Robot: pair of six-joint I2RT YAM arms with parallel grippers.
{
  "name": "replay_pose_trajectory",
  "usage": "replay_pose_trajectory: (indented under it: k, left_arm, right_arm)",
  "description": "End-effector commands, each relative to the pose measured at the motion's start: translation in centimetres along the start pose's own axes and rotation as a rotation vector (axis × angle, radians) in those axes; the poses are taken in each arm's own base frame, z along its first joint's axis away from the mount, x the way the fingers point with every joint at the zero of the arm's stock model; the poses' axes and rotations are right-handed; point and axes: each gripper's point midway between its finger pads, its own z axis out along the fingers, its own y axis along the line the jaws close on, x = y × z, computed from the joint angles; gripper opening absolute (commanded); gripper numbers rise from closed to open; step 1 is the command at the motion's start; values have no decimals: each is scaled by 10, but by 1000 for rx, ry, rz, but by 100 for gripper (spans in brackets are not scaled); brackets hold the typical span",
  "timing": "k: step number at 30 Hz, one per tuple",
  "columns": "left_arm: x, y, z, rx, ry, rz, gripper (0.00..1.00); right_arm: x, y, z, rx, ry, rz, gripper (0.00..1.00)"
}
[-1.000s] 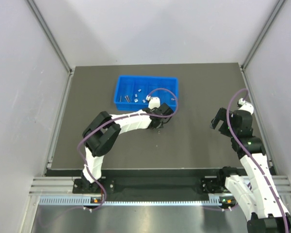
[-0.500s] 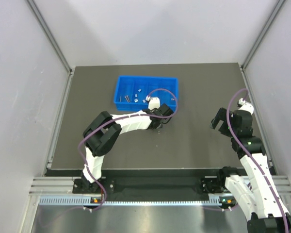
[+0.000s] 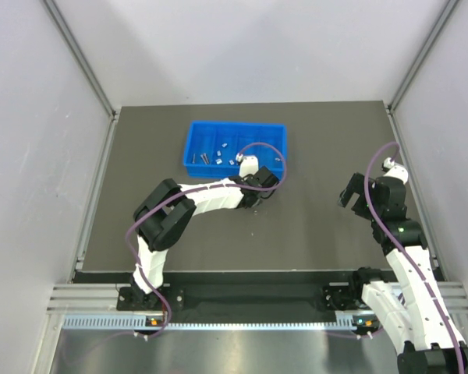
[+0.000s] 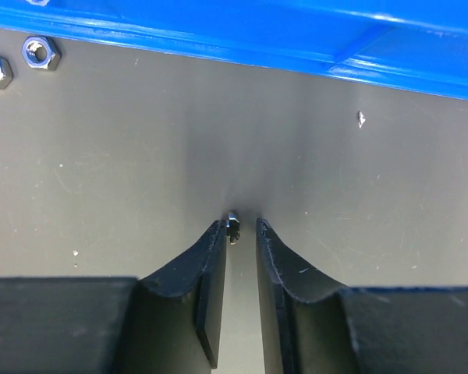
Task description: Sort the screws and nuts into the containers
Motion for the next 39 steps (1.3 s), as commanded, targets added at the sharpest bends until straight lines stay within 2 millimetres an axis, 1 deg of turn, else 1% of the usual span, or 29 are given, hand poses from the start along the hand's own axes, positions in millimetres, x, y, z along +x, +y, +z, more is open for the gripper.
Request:
replay_pose_trajectory:
  k: [1,5,6,8,9,12,13,15,18,21,22,24,25,27,28,29,31,32,33,35,36,37,38,39]
  left_arm:
    - [18,11,8,-21,49,46,26]
    - [21,11,8,-17,61,43,23]
    - [22,11,9,-17,63,39,20]
    - [24,12,9,-20,68,36,20]
    - [24,11,9,-21,67,37,17]
    - [24,12,9,-27,70,41,16]
    - [25,13,10,-29,74,43,13]
    - [24,13,9,-33,74,47,12]
    - [19,12,6,-28,63,51,10]
    - [7,11,-5,-17,35,53,9]
    - [-3,10,-12,-3,13,45,8]
    - [-16,6,-22,18,-16,54,7]
    - [-27,4,-30,33,-39,48,7]
    - [-39,3,-40,46,-67,62,7]
    - [-52,-1,-50,68,-93,55,7]
    - [-59,-2,-55,76,-108,74,8]
    - [-81,-9,-69,107,-157,67,8]
    - [-90,-11,-74,116,-181,92,8]
    - [-105,-19,-79,137,-229,81,9]
    - [-125,-22,-83,141,-297,101,9]
    - [-141,-32,-89,171,-333,85,9]
    - [-145,-37,-85,178,-339,92,9]
    - [-151,-42,-86,183,-356,111,9]
    - [-166,-51,-91,199,-385,106,9]
  right_arm:
    - [-15,6,-2,-17,-51,9,100]
    - [-15,5,-1,-13,-49,8,100]
    - [-14,6,-1,-15,-45,8,100]
    - [-14,6,-1,-14,-47,8,100]
    - [-14,6,-1,-15,-45,8,100]
    - [-15,5,-1,-13,-48,9,100]
    - [-15,6,-1,-15,-49,9,99]
    - [-14,6,-1,-15,-49,7,100]
    - [-15,6,-1,-14,-51,10,100]
    - [-15,6,-2,-13,-49,10,100]
    - [-15,6,-2,-14,-51,9,100]
    - [-15,5,-2,-13,-51,10,100]
    - [-15,5,-2,-11,-52,10,99]
    - [-15,5,-2,-11,-52,11,100]
    - [-15,5,-2,-11,-52,10,100]
    - [-15,5,-2,-12,-53,11,100]
    - [-15,6,-2,-14,-52,10,100]
    - [-16,6,-3,-16,-56,11,100]
    - [-15,5,-2,-14,-54,12,100]
    - [-16,5,-2,-14,-55,12,99]
    - [-14,5,-2,-12,-51,9,100]
    - [-15,6,-1,-15,-54,11,100]
    - [-14,5,0,-11,-52,11,100]
    - [-15,5,0,-11,-52,13,100]
